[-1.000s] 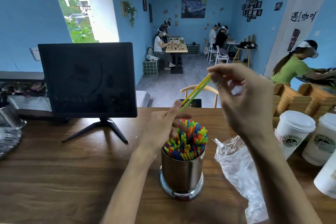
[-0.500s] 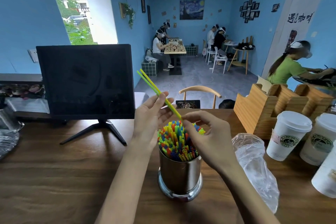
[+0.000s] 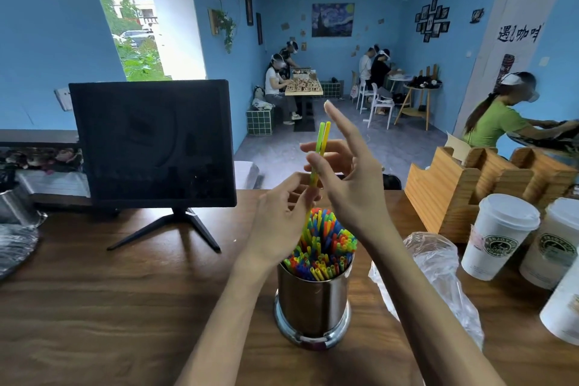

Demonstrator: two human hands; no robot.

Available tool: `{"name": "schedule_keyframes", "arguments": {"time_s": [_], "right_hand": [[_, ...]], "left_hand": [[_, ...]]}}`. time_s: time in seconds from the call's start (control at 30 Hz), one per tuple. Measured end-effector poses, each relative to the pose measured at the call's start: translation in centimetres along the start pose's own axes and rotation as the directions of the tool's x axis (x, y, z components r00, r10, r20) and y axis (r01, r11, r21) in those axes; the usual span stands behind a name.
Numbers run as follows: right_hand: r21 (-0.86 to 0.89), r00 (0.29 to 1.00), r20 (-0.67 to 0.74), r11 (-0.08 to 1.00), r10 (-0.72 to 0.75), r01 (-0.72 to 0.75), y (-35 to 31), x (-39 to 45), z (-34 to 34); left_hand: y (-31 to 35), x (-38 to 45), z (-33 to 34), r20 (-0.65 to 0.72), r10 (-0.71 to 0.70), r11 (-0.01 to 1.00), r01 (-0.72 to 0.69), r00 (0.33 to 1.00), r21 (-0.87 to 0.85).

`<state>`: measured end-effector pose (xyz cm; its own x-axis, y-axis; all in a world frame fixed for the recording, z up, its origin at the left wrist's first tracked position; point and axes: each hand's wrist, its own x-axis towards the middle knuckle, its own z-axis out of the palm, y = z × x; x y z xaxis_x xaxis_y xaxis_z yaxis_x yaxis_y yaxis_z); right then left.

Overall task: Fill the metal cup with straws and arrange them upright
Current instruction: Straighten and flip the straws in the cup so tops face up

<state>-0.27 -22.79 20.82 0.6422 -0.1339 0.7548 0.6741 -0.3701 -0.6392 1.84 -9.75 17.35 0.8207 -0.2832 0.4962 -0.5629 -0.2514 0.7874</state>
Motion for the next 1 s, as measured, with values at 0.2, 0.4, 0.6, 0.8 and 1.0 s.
{"name": "schedule_keyframes", "arguments": {"time_s": [0.2,0.4,0.6,0.8,1.0], "right_hand": [[-0.135,0.996,-0.018,0.987,-0.087,0.084,-0.8,0.4,0.2],[-0.18,0.995,-0.028,0.98,-0.093,0.087,-0.5,0.2,-0.2],[-0.193,0.989,-0.059,0.974,-0.133,0.12,-0.8,0.2,-1.0],[-0.249,0.985,-0.097,0.962,-0.141,0.113,0.3,0.1,-1.2],[-0.218,0.966,-0.192,0.967,-0.174,0.131,0.8,-0.1,-0.9]], "left_hand": [[0.4,0.1,-0.4,-0.019,0.011,1.0,-0.011,1.0,-0.021],[0.5,-0.5,-0.1,-0.02,-0.025,1.0,0.025,0.999,-0.003],[0.6,0.0,-0.4,0.019,-0.006,0.999,0.007,1.0,-0.033],[-1.2,-0.3,-0.4,0.042,-0.015,0.999,0.013,0.999,0.038],[-2.9,-0.2,-0.3,0.107,-0.087,0.986,0.07,0.99,0.153]]}}
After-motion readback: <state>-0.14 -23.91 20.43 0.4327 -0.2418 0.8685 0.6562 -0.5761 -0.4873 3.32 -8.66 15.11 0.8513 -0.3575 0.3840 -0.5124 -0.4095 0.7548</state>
